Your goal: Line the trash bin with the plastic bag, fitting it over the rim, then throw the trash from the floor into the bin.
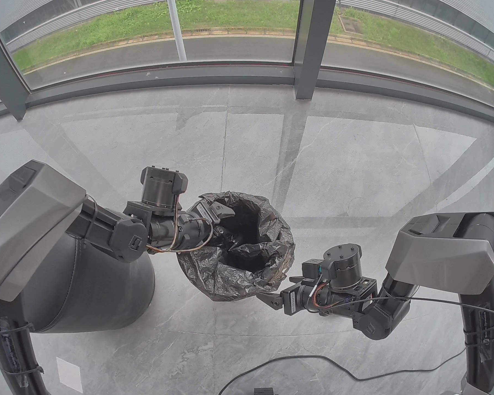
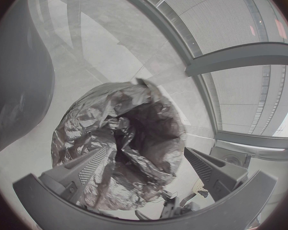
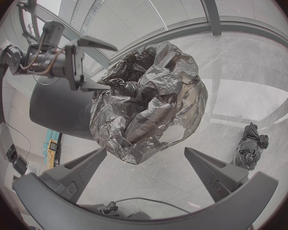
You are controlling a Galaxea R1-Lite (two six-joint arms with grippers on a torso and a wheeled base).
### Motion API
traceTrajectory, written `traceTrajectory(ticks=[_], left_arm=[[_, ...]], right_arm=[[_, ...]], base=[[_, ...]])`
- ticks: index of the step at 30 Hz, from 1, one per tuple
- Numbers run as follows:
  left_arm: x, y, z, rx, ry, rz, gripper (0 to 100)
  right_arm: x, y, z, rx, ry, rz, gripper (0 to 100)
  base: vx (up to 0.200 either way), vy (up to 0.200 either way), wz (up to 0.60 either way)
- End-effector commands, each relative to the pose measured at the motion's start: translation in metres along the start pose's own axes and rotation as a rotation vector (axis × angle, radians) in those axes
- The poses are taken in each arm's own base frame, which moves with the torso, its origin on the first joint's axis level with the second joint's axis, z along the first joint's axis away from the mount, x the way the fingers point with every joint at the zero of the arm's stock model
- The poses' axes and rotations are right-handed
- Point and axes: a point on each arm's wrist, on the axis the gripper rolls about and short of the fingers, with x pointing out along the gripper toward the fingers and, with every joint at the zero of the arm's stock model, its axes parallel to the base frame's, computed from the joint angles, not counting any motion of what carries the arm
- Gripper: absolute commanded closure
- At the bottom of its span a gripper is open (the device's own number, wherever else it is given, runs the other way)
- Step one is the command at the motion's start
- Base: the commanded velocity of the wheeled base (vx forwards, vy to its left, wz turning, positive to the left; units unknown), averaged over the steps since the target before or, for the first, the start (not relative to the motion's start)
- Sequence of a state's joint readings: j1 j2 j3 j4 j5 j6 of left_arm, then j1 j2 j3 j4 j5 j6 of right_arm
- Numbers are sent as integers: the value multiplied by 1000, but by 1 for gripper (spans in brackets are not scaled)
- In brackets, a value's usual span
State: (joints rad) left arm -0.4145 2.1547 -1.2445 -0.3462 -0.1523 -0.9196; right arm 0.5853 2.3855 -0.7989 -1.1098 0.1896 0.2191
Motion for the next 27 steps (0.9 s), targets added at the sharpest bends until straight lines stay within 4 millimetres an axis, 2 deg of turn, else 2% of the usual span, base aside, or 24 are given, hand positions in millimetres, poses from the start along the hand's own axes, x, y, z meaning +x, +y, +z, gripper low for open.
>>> traceTrajectory(ticks=[1, 4, 5, 7, 9, 11, 12, 14, 16, 17, 22, 26, 27], left_arm=[[-58, -39, 0, 11, -45, -114, 0], [-94, -51, -2, 25, -68, -166, 0], [-112, -55, -6, 37, -79, -184, 0], [-128, -53, -15, 60, -80, -182, 0], [-133, -49, -19, 86, -90, -165, 0], [-134, -43, -21, 128, -124, -117, 0], [-134, -43, -21, 128, -124, -117, 0], [-135, -40, -23, 189, -153, -79, 0], [-135, -40, -24, 194, -154, -79, 0], [-140, -39, -32, 270, -167, -61, 0], [-149, -39, -40, 297, -163, -69, 0], [-155, -41, -37, 296, -184, -84, 0], [-156, -40, -37, 303, -190, -80, 0]], right_arm=[[-2, 1, 3, -1, -10, 1, 0], [-3, 2, 10, -4, -44, -23, 0], [-5, 3, 21, -9, -98, -62, 0], [-11, 5, 37, -3, -162, -107, 0], [-15, 5, 48, -1, -198, -123, 0], [-27, -2, 65, 10, -242, -152, 0], [-27, -2, 65, 10, -242, -152, 0], [-43, -10, 78, 37, -264, -185, 0], [-44, -10, 79, 41, -265, -188, 0], [-59, -19, 91, 119, -276, -245, 0], [-78, -28, 99, 242, -267, -307, 0], [-77, -45, 94, 337, -186, -369, 0], [-67, -58, 87, 372, -125, -411, 0]], base=[[0, 0, 0], [0, 0, 0], [0, 0, 0], [0, 0, 0], [0, 0, 0], [0, 0, 0], [0, 0, 0], [0, 0, 0], [0, 0, 0], [0, 0, 0], [0, 0, 0], [0, 0, 0], [0, 0, 0]])
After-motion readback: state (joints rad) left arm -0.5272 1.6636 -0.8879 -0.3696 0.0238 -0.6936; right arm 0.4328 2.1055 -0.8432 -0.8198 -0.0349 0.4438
